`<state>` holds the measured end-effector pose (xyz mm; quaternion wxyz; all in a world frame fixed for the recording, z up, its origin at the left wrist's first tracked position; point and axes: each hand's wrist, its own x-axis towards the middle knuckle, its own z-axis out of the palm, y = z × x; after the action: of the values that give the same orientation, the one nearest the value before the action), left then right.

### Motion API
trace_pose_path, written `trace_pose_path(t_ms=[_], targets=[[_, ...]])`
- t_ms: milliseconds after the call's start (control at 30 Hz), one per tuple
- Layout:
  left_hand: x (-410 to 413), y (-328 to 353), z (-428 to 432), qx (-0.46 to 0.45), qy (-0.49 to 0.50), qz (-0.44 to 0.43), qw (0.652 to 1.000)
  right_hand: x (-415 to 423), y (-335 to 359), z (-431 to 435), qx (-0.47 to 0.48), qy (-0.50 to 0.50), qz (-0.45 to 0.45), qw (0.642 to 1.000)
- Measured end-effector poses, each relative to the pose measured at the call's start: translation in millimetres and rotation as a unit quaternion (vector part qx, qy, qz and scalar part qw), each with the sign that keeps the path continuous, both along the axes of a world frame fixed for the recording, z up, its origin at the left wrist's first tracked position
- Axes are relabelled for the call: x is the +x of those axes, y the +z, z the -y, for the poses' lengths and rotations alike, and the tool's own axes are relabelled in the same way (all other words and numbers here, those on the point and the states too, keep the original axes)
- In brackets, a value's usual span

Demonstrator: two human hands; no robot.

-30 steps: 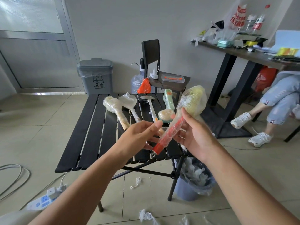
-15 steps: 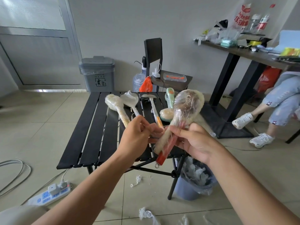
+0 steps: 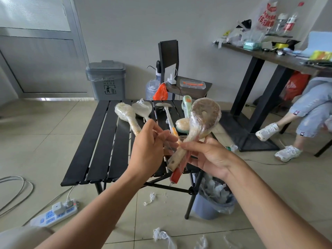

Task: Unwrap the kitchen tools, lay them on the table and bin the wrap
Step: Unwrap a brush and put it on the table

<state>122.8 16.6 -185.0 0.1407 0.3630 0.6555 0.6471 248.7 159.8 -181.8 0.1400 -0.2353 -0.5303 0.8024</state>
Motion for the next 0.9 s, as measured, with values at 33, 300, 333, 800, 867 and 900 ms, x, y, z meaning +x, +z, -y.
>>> trace_pose_path(t_ms=[33, 300, 333, 800, 867, 900], targets=[[0, -1, 0, 0.003, 0.001, 0.01, 1.0, 0, 0, -1, 0.0, 0.003, -0.003, 1.0], [-11, -1, -2, 0.029, 0.014, 0.048, 0.998, 3, -1, -6, -0.02, -0.005, -0.009, 1.0], [-12, -1, -2, 0.032, 0.014, 0.055, 0.998, 3, -1, -6, -0.025, -0.017, -0.006, 1.0], [-27, 3, 5, 0.123, 0.042, 0.167, 0.977, 6, -12, -5, -0.009, -0.086, 0.001, 0.996], [-31, 2, 4, 0.138, 0.05, 0.183, 0.972, 6, -10, -6, -0.001, -0.08, 0.003, 0.997], [-34, 1, 3, 0.145, 0.056, 0.185, 0.97, 6, -10, -7, 0.002, -0.076, 0.004, 0.997]])
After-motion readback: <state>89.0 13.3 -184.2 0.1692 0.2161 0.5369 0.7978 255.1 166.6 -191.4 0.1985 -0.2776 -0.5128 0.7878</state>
